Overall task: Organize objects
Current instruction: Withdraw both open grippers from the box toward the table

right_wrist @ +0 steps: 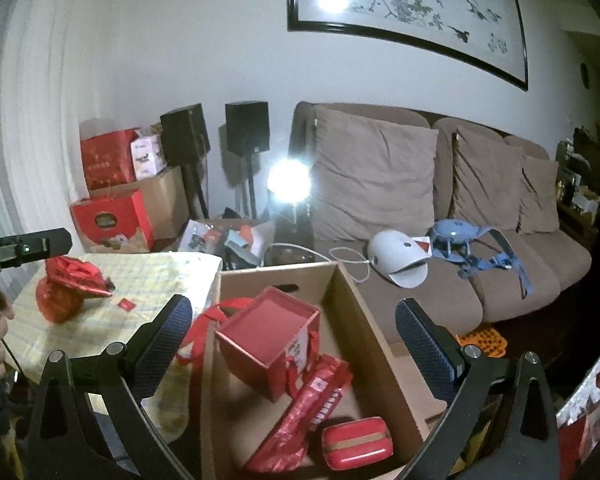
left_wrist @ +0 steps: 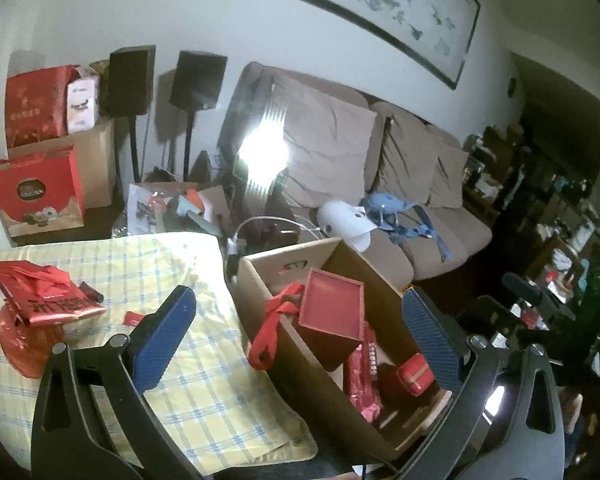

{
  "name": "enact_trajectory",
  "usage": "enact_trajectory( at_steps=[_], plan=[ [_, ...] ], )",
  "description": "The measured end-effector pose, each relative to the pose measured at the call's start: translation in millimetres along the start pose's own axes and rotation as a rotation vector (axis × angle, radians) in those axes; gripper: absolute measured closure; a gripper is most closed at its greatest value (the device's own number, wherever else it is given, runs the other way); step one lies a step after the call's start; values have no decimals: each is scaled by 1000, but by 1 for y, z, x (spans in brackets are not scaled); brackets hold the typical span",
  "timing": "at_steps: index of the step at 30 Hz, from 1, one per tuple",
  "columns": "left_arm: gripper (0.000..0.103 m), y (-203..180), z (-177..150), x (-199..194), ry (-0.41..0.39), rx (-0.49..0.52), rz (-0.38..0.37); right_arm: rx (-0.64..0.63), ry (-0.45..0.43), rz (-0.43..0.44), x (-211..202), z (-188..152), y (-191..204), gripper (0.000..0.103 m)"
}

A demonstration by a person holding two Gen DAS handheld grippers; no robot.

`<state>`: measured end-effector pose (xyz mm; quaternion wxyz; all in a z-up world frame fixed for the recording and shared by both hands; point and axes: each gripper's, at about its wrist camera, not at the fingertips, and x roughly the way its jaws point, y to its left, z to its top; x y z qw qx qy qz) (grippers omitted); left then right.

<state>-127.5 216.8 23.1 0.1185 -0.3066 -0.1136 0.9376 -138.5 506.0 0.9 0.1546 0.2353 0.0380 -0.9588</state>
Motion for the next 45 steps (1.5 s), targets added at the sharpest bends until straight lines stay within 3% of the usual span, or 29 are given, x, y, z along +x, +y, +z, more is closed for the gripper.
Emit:
enact_trajectory(
  at_steps=[14,19,25,36,45],
  plan=[
    [0,29,-4,-27,-73,8,109,-5,-37,46,-11,6,21,1],
    [0,43,-4,-34,-56,5,114,20,19,135,0,4,29,1],
    [0,58,-11,-43,-75,12,149,21,36,175,5,3,38,1],
    [0,87,-35,-27,-17,-19,172,3,68,171,17,0,42,1],
    [0,112,-46,-11,-17,-48,228,-59,118,204,38,-10,63,1]
  ],
)
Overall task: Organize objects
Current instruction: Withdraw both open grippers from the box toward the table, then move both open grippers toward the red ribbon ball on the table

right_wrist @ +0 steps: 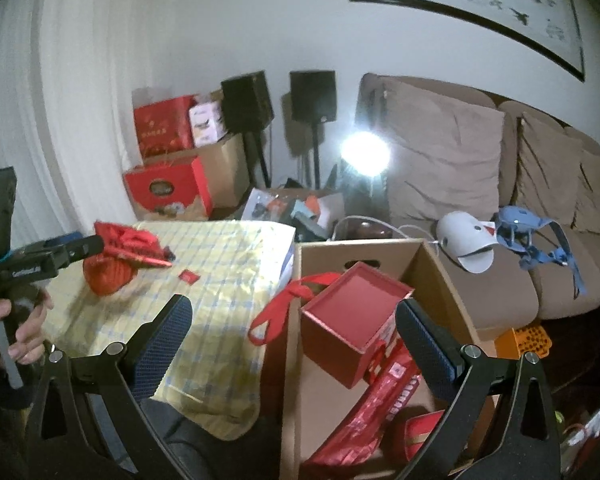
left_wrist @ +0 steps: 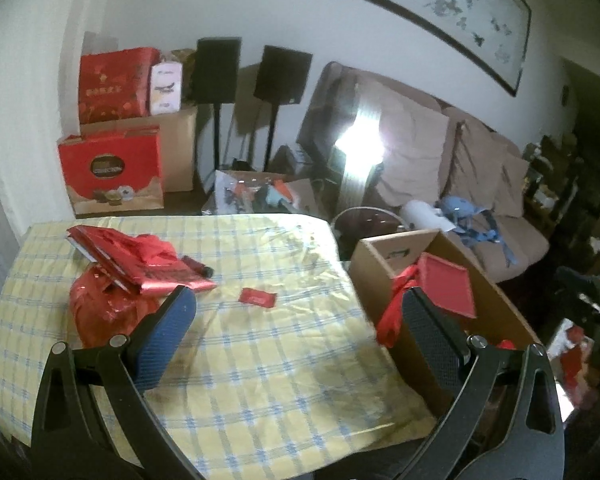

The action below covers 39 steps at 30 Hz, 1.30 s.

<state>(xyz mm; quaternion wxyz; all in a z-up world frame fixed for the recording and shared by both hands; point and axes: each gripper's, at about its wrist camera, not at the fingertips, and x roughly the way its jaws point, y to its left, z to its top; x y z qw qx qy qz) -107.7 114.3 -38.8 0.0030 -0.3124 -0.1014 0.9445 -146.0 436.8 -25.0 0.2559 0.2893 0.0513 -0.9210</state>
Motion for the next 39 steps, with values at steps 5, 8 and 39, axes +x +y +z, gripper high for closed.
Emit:
enact_trajectory(
  at_steps=[5,8,39],
  plan=[
    [0,15,-8,12,6,7,41,-24,23,11,16,-5,11,1],
    [0,24,-11,17,12,-4,49,-32,38,19,25,-8,14,1],
    [0,82,-10,-32,-187,83,96,248,-42,41,36,52,91,1]
  ],
)
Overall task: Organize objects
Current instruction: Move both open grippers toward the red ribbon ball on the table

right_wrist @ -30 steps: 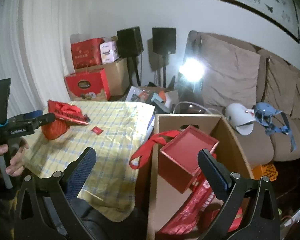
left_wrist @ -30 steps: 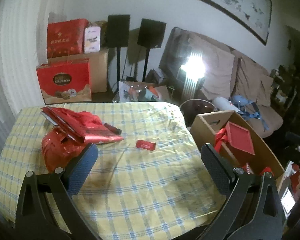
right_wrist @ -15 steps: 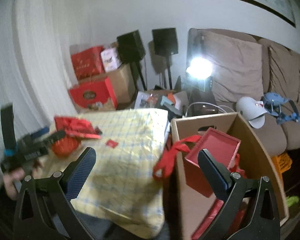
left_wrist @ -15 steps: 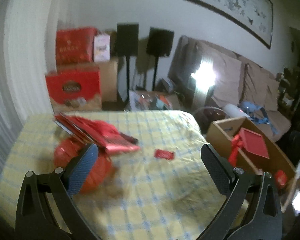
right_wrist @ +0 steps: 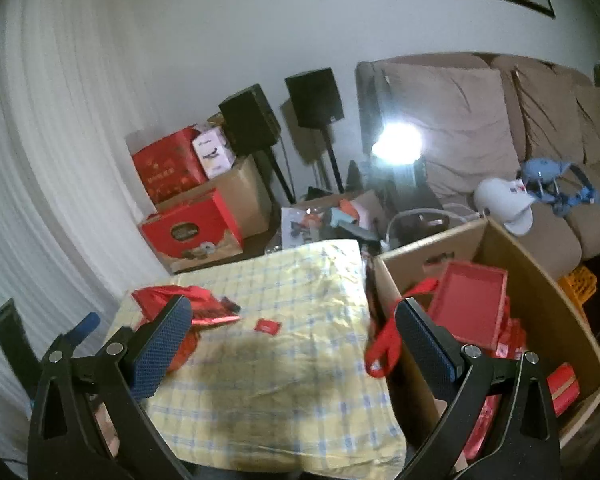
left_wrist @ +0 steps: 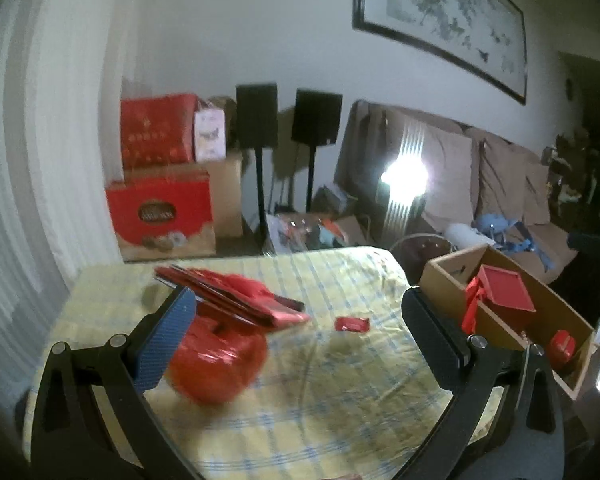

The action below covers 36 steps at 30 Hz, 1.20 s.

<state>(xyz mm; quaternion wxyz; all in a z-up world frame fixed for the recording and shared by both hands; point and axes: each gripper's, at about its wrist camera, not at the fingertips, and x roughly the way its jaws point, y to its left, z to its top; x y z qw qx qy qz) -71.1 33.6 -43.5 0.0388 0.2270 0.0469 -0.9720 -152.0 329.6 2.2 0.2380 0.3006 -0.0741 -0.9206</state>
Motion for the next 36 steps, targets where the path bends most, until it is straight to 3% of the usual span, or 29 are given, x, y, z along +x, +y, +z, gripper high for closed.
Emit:
enact_trajectory(
  at_steps=[5,9,18,23,27,32,36],
  plan=[
    [0,19,6,-16,-23,-3,11,-140,-40,-6,0,22,48,0],
    [0,36,5,-18,-25,-23,22,-178,-44,-27,14,12,64,0],
    [0,70,-12,-3,12,-89,79,-124,29,38,79,-31,43,1],
    [0,86,-17,6,47,-112,126,-121,-1,104,92,-47,32,0],
    [0,93,-20,8,74,-121,221,-105,-31,134,91,-52,24,0],
    [0,104,-29,18,109,-188,220,-68,-16,149,98,-57,16,1],
    [0,109,-35,26,138,-225,174,-81,6,122,104,-62,14,1]
  ],
)
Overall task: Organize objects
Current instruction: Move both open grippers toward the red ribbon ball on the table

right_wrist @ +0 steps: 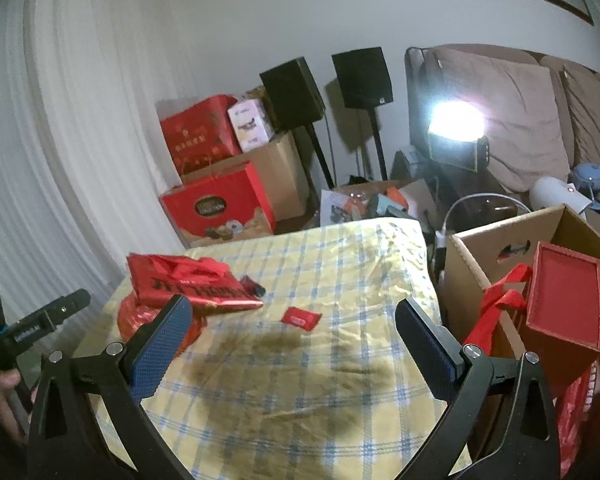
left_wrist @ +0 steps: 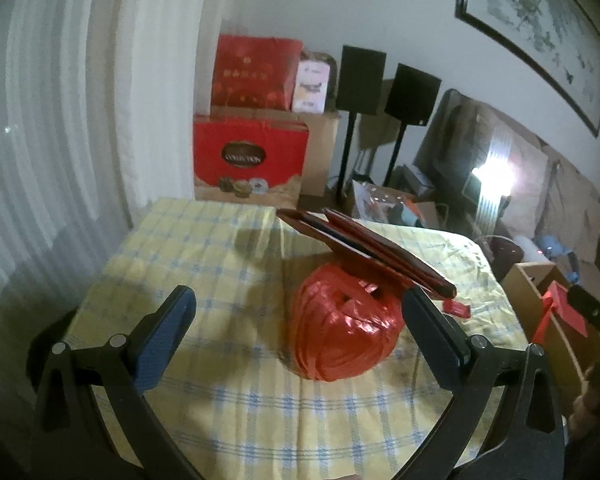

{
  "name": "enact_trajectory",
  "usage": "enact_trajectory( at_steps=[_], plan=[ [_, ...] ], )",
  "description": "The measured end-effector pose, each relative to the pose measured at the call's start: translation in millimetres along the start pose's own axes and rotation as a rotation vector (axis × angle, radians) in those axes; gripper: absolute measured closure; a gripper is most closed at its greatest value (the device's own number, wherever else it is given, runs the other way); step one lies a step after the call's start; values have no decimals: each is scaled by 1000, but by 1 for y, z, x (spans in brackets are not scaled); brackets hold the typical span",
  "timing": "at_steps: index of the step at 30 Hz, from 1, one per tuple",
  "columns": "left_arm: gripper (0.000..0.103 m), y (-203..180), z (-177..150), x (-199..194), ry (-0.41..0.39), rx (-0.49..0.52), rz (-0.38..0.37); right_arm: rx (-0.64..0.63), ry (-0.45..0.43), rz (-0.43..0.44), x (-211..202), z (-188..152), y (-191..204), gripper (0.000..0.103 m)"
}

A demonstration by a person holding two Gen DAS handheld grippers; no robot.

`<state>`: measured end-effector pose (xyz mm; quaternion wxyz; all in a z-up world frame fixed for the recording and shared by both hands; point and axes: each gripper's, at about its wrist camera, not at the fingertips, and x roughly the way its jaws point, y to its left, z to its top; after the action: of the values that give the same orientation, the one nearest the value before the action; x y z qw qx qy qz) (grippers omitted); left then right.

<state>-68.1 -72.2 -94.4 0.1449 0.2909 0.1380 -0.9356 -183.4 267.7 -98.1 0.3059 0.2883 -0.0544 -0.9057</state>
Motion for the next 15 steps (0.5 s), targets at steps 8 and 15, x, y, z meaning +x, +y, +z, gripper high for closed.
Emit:
enact_trajectory(
  at_steps=[8,15],
  plan=[
    [0,-28,-14,-3,-20,126,-22,134,-55,7,-10,-2,-39,0],
    [0,-72,-37,22,54,245,-39,191,-33,-30,-6,-6,-58,0]
  ],
)
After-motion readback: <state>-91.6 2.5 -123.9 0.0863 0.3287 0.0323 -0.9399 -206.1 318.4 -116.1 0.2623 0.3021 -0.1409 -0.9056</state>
